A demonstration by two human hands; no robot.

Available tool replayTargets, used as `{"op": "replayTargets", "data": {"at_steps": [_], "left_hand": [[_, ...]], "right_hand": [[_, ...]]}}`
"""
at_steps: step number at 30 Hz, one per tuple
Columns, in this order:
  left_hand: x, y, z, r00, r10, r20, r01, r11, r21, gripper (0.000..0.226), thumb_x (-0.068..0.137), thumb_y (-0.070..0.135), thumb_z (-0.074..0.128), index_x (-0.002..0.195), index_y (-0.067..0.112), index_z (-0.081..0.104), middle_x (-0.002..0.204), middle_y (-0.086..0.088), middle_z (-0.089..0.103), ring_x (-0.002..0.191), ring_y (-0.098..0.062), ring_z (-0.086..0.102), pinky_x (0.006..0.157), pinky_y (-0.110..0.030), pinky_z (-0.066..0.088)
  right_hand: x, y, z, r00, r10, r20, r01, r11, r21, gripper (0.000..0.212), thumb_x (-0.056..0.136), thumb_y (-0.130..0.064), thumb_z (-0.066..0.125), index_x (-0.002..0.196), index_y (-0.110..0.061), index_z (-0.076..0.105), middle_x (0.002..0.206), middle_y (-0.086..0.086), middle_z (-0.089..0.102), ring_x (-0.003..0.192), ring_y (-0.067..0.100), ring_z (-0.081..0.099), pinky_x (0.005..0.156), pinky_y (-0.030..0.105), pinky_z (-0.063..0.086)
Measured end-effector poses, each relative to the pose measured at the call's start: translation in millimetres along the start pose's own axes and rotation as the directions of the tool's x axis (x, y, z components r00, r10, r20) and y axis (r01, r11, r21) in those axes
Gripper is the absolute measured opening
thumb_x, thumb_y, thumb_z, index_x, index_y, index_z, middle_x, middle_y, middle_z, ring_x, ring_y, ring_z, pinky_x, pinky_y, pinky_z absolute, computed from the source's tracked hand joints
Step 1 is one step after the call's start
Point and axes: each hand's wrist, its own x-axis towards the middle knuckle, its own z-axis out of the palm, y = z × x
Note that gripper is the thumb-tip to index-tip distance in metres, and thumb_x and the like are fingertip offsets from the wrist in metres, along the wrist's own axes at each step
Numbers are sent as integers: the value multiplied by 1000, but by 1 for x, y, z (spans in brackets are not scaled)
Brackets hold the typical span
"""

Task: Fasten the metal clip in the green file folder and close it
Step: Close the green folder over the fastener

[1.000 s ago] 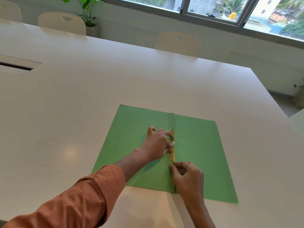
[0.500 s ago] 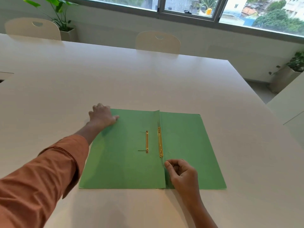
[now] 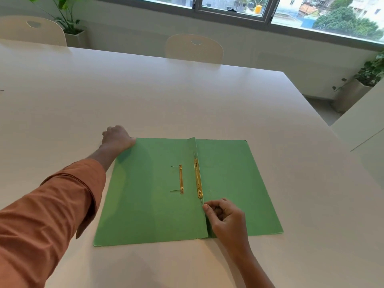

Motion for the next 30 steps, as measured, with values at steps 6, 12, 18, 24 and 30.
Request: {"op": "replayTargets", "data": {"at_steps": [6, 12, 18, 24, 30], "left_hand": [[7, -5, -11, 994, -41, 105, 59, 983, -176, 41, 86, 37, 81, 80, 3, 60, 113, -26, 72, 106, -42, 69, 81, -42, 54], [3, -3, -34, 958, 38, 285, 158, 759, -631, 51, 92, 29, 79, 122, -9, 61, 115, -23, 67, 81, -26, 66, 66, -37, 54], [-31, 17, -72, 949, 173, 265, 167, 437, -884, 55, 95, 46, 70, 120, -3, 68, 102, -15, 76, 82, -25, 76, 90, -42, 59], [-95, 48, -77, 891, 378, 251, 193, 184, -964, 68, 104, 65, 31, 112, 8, 68, 96, -8, 79, 91, -25, 72, 88, -41, 54], [-172, 87, -32, 851, 492, 184, 4, 344, -939, 56, 104, 57, 42, 127, 14, 69, 113, 0, 77, 103, -16, 74, 77, -29, 60]], "right_hand": [[-1, 0, 0, 1000, -2, -2, 2, 1000, -2, 6, 86, -15, 84, 88, -20, 82, 77, -6, 72, 62, 15, 64, 58, 25, 57], [0, 0, 0, 1000, 2, -12, -2, 1000, -7, 5, 86, -15, 84, 87, -20, 82, 75, -6, 72, 61, 14, 64, 56, 23, 55], [1, -6, -4, 989, 143, 25, -146, 979, 141, 7, 88, -13, 82, 88, -20, 83, 75, 3, 77, 60, 23, 66, 54, 31, 55], [24, -38, -43, 955, 251, 156, -295, 852, 433, 14, 92, -14, 74, 99, -3, 79, 81, 20, 74, 64, 24, 61, 57, 30, 56], [65, -74, -90, 955, 174, 240, -288, 732, 617, 39, 96, -30, 62, 113, 3, 75, 101, 22, 72, 75, 26, 66, 64, 32, 57]]}}
